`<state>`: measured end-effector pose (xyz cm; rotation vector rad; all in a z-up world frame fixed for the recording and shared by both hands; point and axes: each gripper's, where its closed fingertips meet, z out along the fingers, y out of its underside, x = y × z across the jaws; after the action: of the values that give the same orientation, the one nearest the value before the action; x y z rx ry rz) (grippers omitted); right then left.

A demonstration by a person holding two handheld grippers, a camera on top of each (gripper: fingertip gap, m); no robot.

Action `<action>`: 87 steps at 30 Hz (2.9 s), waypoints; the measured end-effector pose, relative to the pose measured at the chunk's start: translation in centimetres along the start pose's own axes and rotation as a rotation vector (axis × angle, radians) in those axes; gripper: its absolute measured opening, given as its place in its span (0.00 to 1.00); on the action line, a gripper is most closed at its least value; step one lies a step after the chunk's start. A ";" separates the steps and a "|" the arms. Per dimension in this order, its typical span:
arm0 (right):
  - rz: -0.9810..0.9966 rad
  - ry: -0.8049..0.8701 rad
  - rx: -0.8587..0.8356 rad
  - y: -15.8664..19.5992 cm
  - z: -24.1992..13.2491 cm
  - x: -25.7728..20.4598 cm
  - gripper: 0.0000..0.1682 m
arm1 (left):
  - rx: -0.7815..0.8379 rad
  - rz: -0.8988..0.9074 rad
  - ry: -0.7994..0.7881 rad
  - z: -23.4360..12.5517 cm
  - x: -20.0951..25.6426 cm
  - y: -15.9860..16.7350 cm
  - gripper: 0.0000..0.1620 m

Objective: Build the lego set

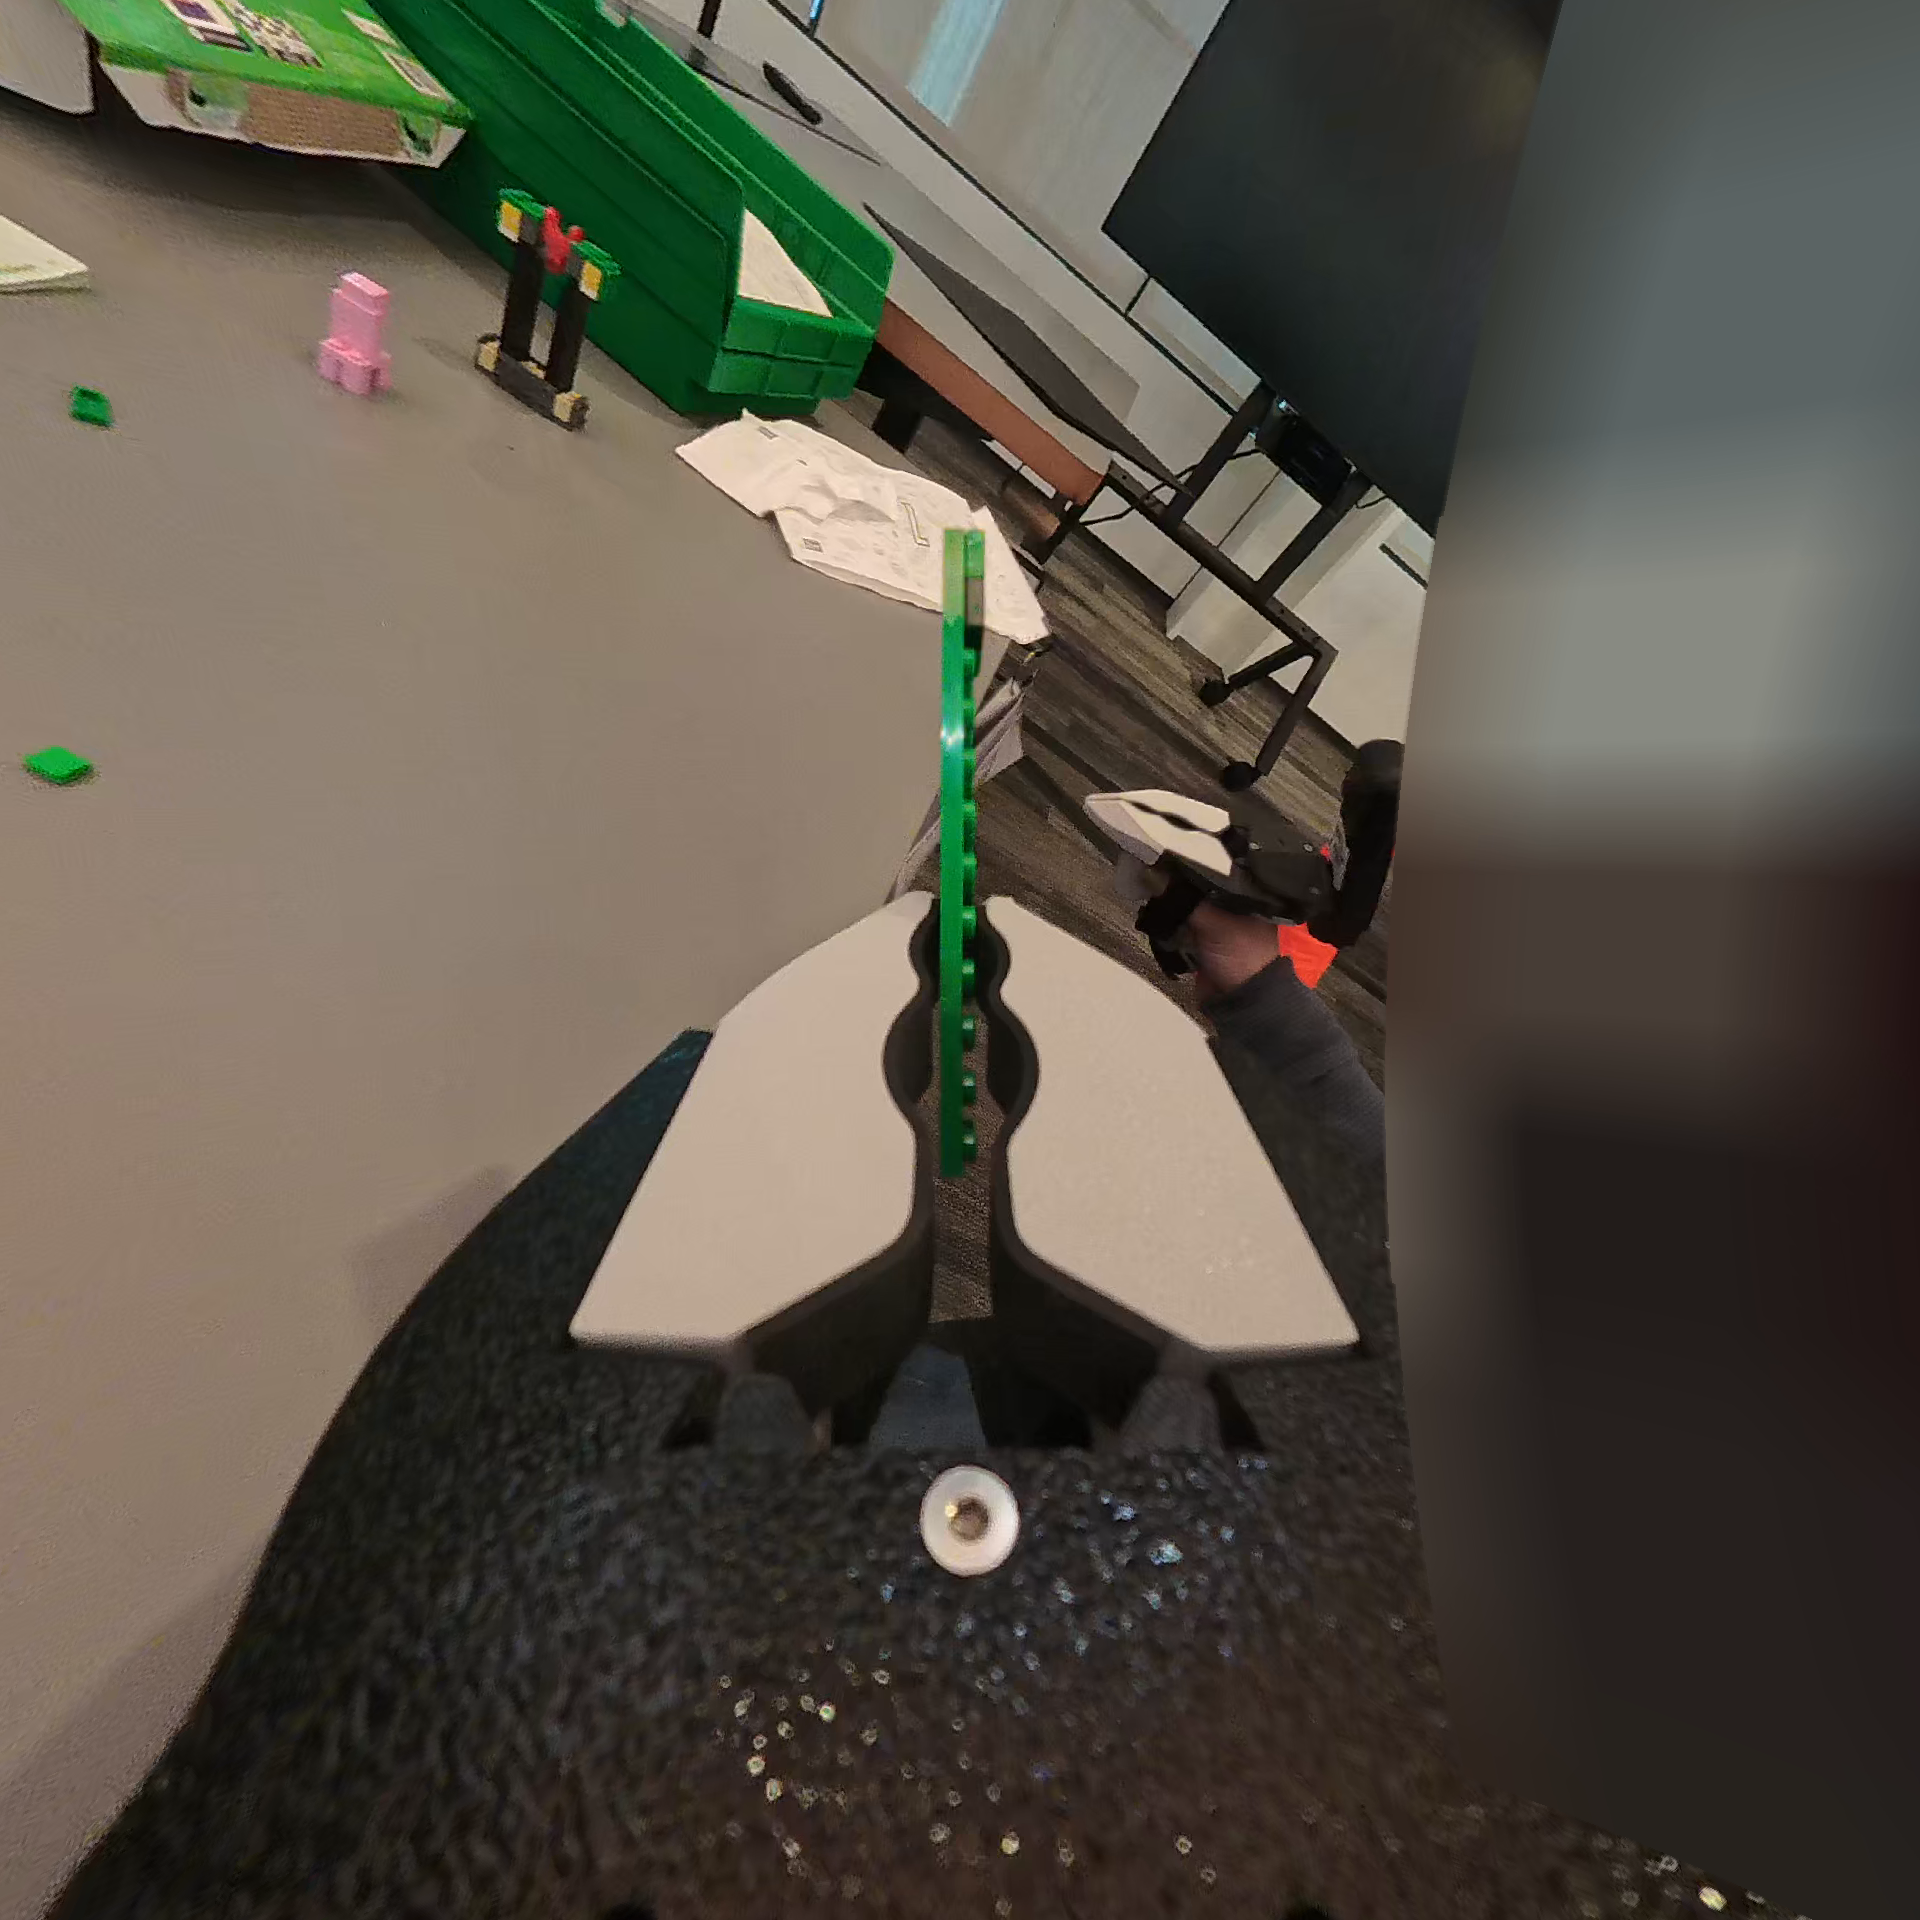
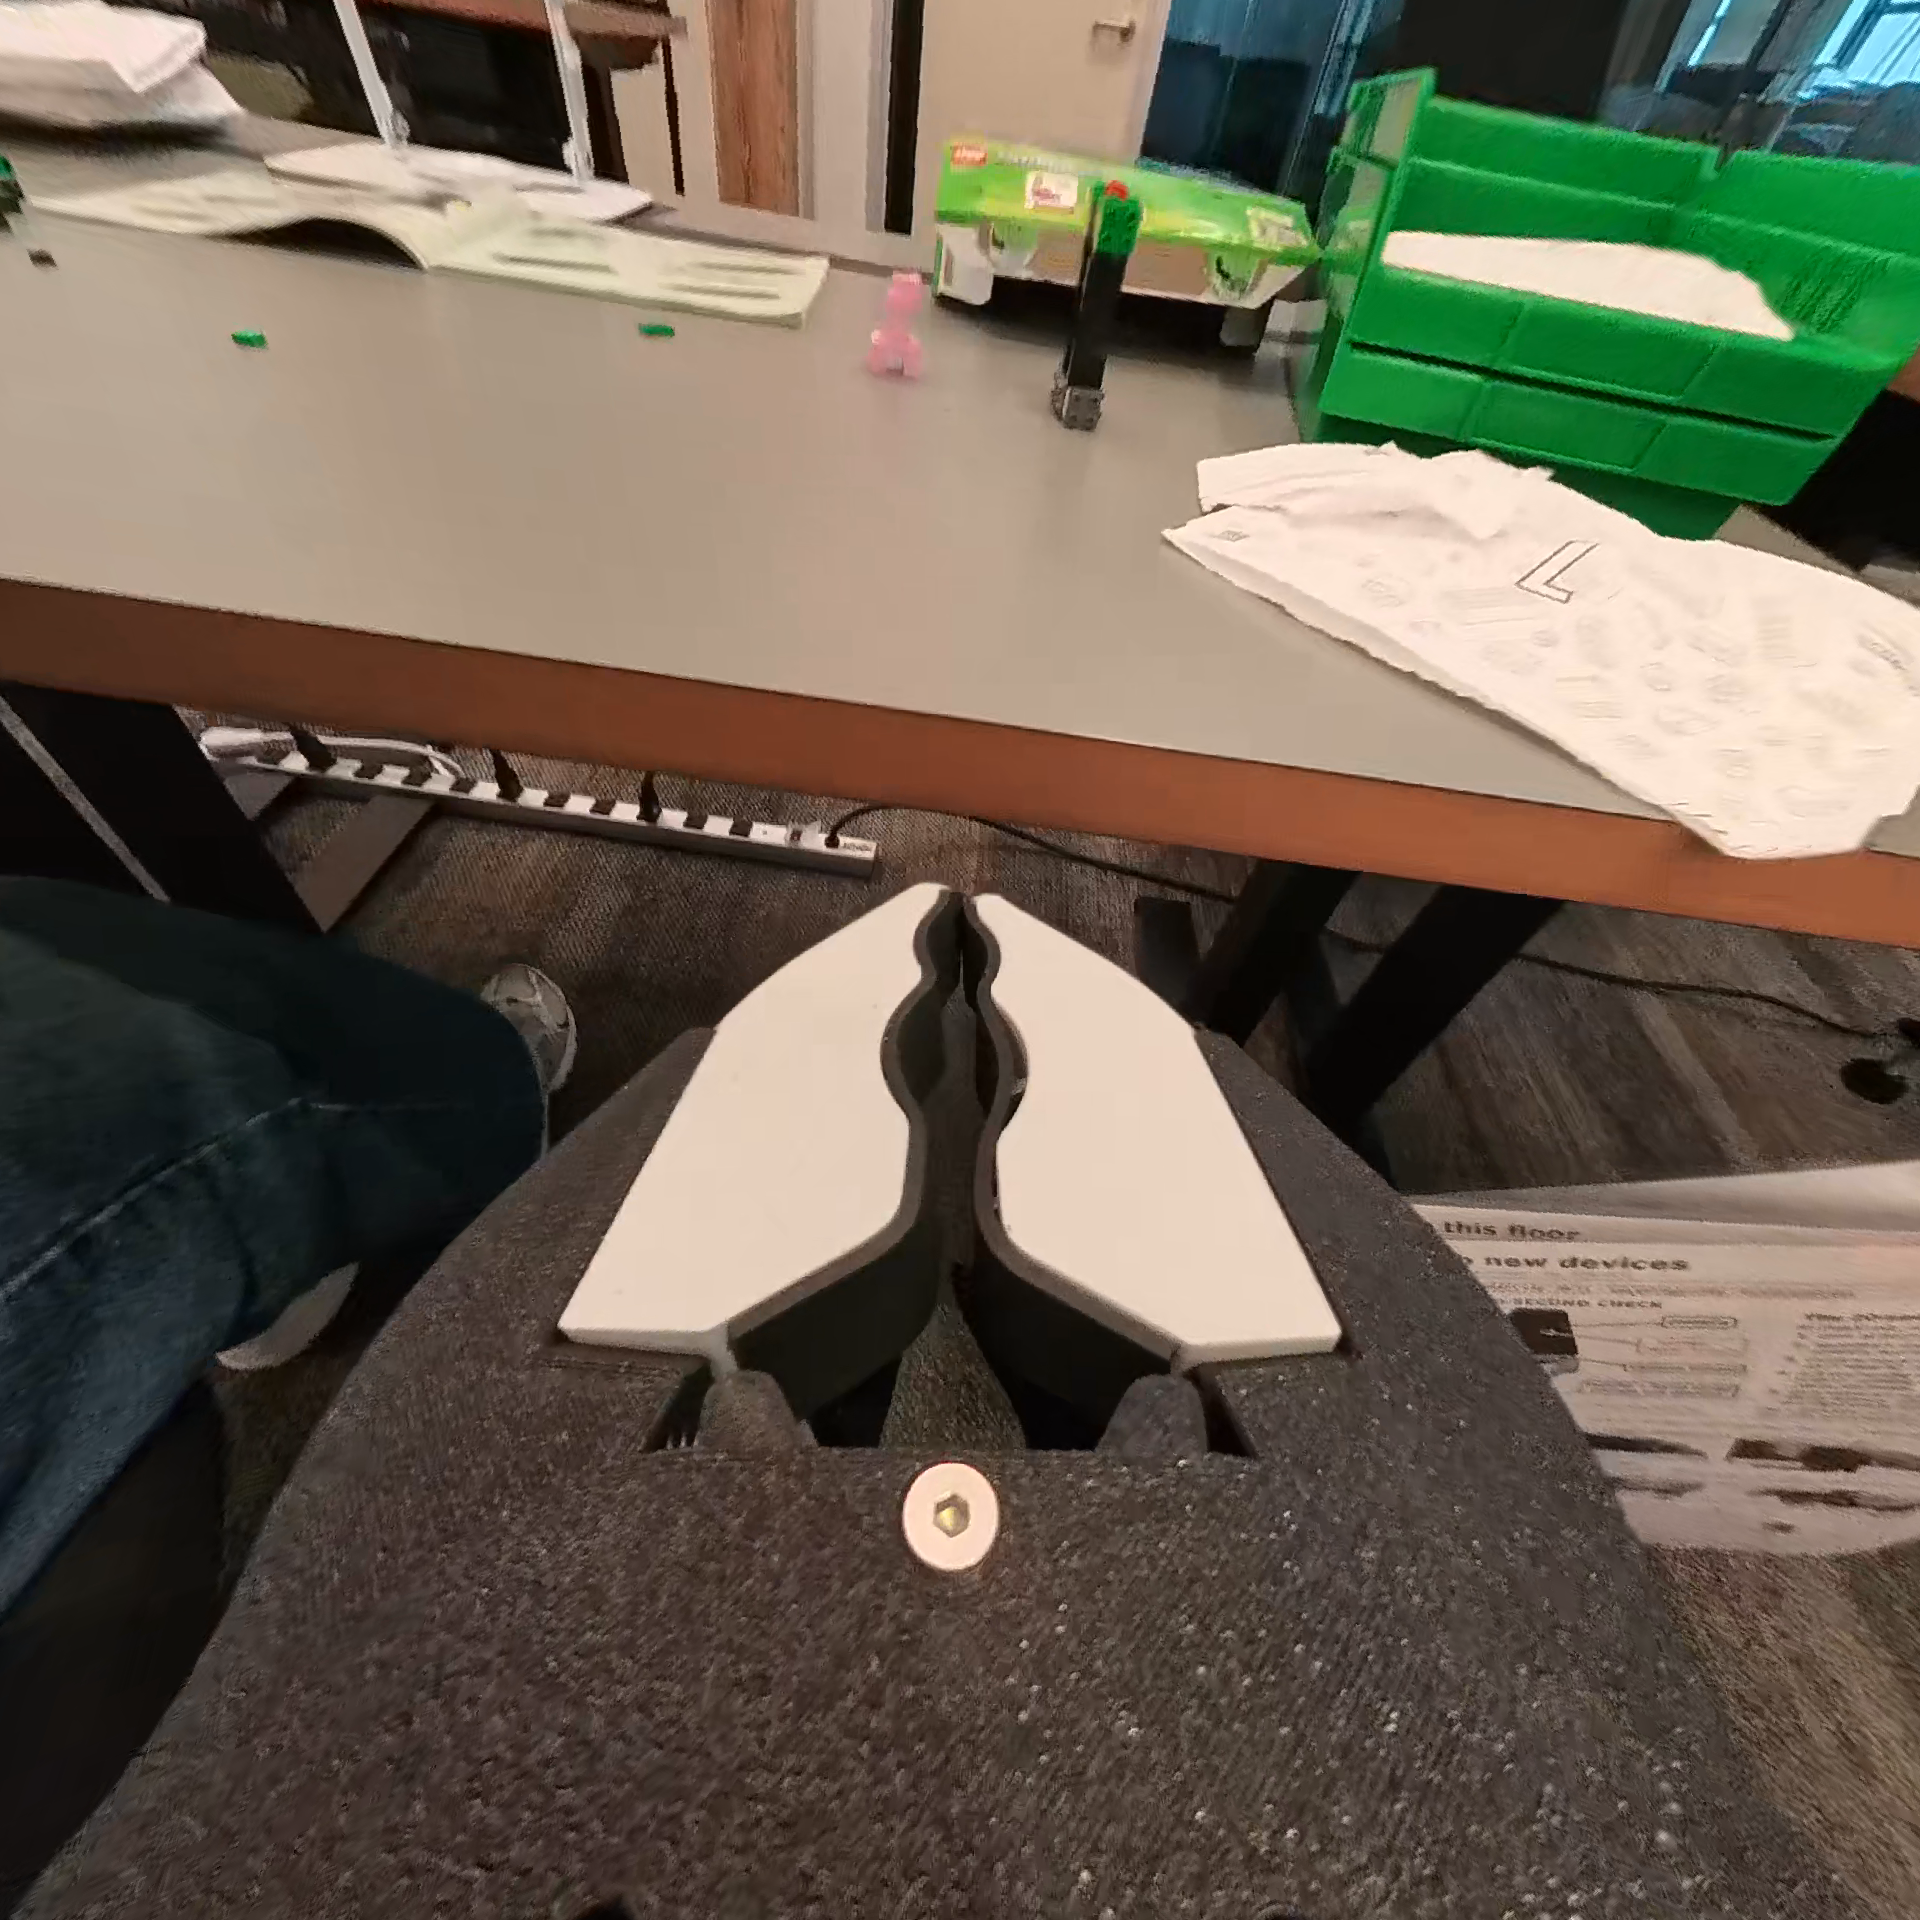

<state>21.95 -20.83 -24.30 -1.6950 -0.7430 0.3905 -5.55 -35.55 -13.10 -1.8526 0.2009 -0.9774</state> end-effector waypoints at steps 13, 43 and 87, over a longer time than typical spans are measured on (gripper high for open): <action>0.104 0.198 0.026 0.0 -1.6 4.2 0.00 | -0.048 -0.006 0.065 3.7 -0.3 -0.2 0.03; 0.311 1.190 -0.316 17.3 -44.3 13.2 0.00 | -0.484 0.096 0.758 34.0 19.7 7.3 0.03; 0.504 1.737 -0.351 21.9 -63.1 4.9 0.08 | -0.761 0.125 1.069 47.0 33.4 17.6 0.03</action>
<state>70.29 -66.95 -28.24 -1.7914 0.9402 -0.9049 54.19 -29.42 -18.34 -1.6948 1.4716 -1.8890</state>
